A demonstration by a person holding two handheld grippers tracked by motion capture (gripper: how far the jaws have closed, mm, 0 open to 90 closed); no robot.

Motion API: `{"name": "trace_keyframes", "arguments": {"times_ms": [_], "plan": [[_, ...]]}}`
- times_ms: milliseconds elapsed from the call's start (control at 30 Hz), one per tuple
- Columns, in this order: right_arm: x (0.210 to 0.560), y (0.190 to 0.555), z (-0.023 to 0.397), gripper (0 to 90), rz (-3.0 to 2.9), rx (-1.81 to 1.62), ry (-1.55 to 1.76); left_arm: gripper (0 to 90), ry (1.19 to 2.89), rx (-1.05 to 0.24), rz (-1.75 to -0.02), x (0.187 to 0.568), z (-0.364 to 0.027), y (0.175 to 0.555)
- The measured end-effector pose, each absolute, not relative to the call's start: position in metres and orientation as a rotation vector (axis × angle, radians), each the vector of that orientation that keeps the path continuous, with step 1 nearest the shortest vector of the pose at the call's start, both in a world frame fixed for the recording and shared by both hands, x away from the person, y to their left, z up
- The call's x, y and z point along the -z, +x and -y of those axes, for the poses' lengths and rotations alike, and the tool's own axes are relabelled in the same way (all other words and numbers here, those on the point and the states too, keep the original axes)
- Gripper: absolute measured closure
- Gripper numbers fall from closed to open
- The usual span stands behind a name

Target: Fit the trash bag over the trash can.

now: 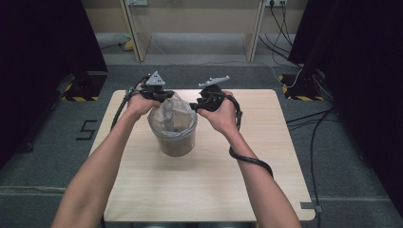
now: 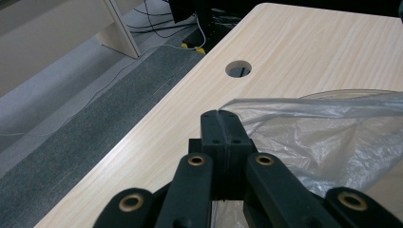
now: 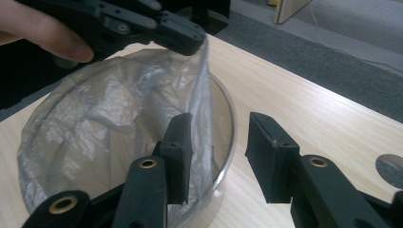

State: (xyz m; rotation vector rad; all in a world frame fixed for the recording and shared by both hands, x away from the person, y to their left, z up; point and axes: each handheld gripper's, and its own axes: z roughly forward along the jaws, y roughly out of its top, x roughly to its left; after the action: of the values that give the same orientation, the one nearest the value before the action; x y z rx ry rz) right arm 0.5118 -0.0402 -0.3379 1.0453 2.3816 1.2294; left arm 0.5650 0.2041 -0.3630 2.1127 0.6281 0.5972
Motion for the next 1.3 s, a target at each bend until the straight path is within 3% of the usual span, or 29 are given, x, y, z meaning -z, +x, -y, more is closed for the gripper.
{"name": "trace_keyframes", "arguments": {"times_ms": [333,533,667,1300], "plan": [[0.344,0.509,0.025,57.5,-2.447,-1.164,0.994,89.9,2.127,-0.602,-0.618,0.364,-0.199,0.565],[0.347,0.509,0.027,80.3,-2.436,-1.083,0.986,89.9,2.140,-0.609,-0.597,0.365,-0.197,0.565],[0.348,0.510,0.031,87.3,-2.414,-1.067,1.005,89.9,2.147,-0.613,-0.588,0.366,-0.196,0.566],[0.363,0.512,0.041,89.0,-2.420,-1.045,1.077,89.2,2.180,-0.636,-0.543,0.369,-0.185,0.568]]}}
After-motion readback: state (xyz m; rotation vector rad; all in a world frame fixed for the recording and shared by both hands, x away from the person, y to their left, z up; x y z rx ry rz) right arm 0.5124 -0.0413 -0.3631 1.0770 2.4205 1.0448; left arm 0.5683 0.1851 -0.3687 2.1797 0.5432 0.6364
